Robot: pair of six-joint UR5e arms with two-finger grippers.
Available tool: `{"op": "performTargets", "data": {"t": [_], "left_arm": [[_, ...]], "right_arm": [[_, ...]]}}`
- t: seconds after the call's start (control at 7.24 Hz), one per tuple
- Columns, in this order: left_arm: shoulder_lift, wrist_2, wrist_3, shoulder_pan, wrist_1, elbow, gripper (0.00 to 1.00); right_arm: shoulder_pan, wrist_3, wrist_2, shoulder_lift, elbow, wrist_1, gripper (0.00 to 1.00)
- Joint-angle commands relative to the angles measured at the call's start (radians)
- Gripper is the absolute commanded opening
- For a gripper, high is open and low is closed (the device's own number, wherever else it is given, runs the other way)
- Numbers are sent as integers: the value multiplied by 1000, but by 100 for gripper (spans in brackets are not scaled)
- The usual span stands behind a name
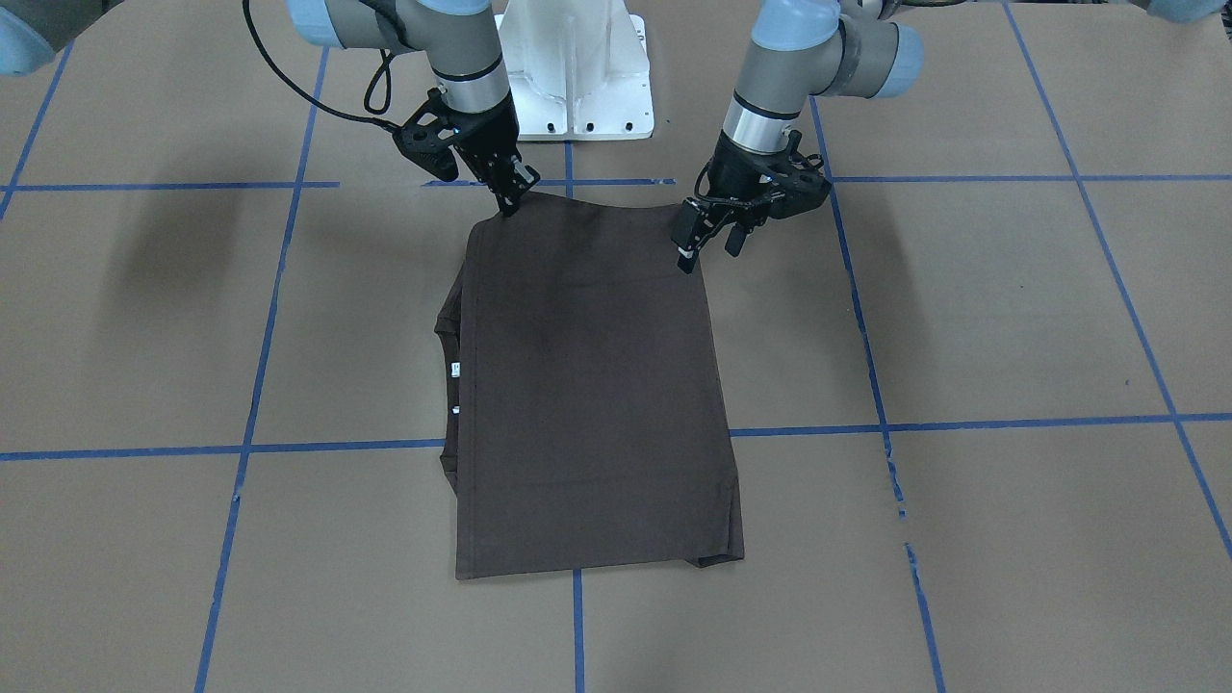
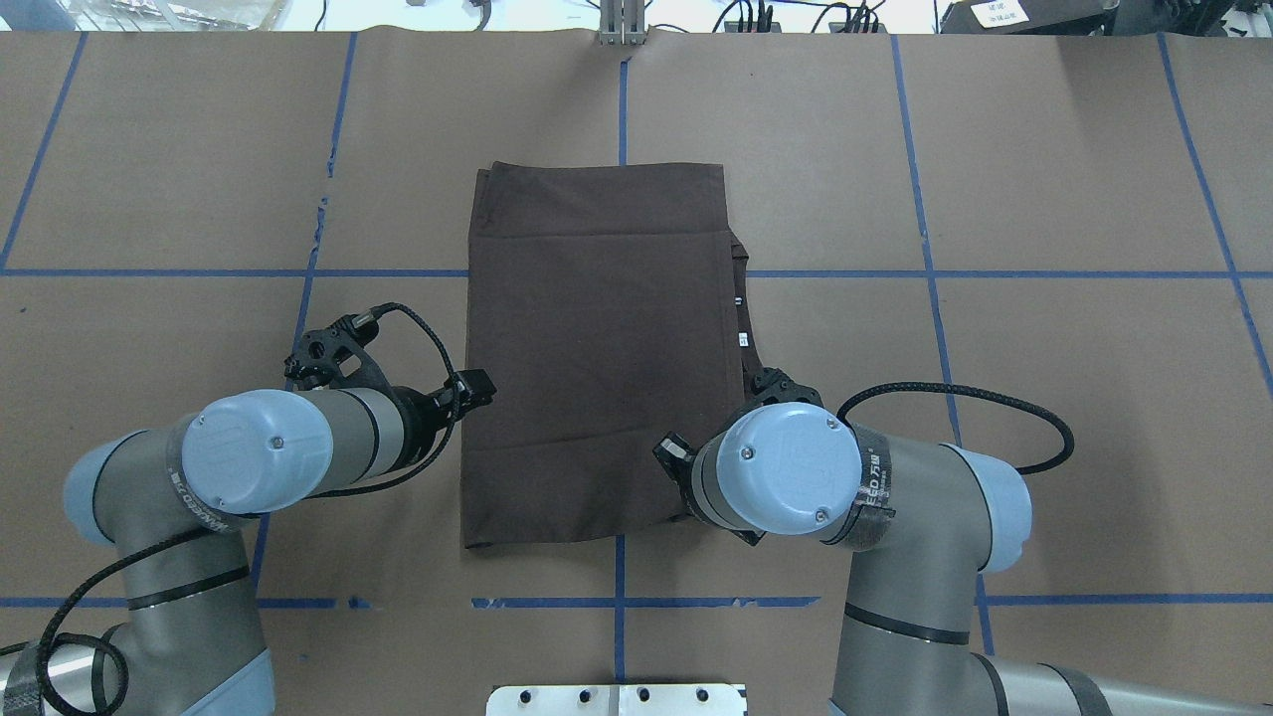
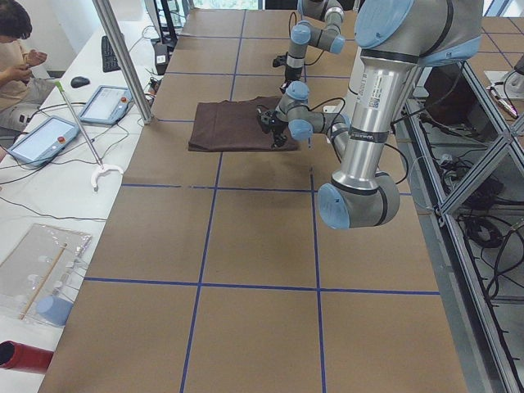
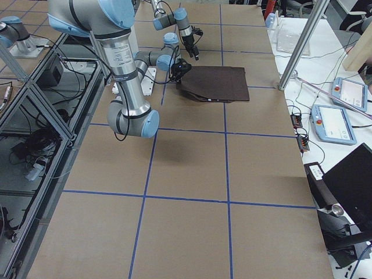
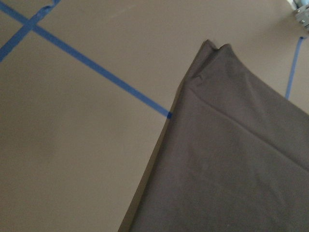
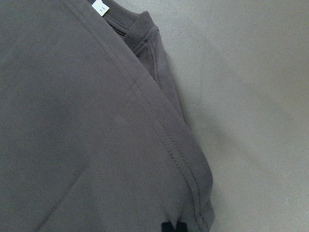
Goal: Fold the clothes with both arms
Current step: 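Lower the left gripper to the shirt's near edge beside the right gripper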
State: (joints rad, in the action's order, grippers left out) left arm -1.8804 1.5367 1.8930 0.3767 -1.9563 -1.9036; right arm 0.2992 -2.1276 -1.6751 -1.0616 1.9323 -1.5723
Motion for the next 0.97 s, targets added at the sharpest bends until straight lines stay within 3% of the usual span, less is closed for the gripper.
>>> {"op": "performTargets", "data": {"t": [0.0, 0.41, 0.55, 0.83], "left_arm": [[4, -1, 8, -54, 11, 3, 85], [4, 3, 9, -140, 39, -2, 69], [3, 5, 9, -148, 39, -3, 57], [6, 5, 9, -162, 39, 0, 17]], "right_arm": [[0, 0, 3, -1, 4, 0, 0], [0, -2, 5, -1, 4, -2, 0], [0, -2, 5, -1, 5, 0, 0], [1, -2, 5, -3, 8, -2, 0]]}}
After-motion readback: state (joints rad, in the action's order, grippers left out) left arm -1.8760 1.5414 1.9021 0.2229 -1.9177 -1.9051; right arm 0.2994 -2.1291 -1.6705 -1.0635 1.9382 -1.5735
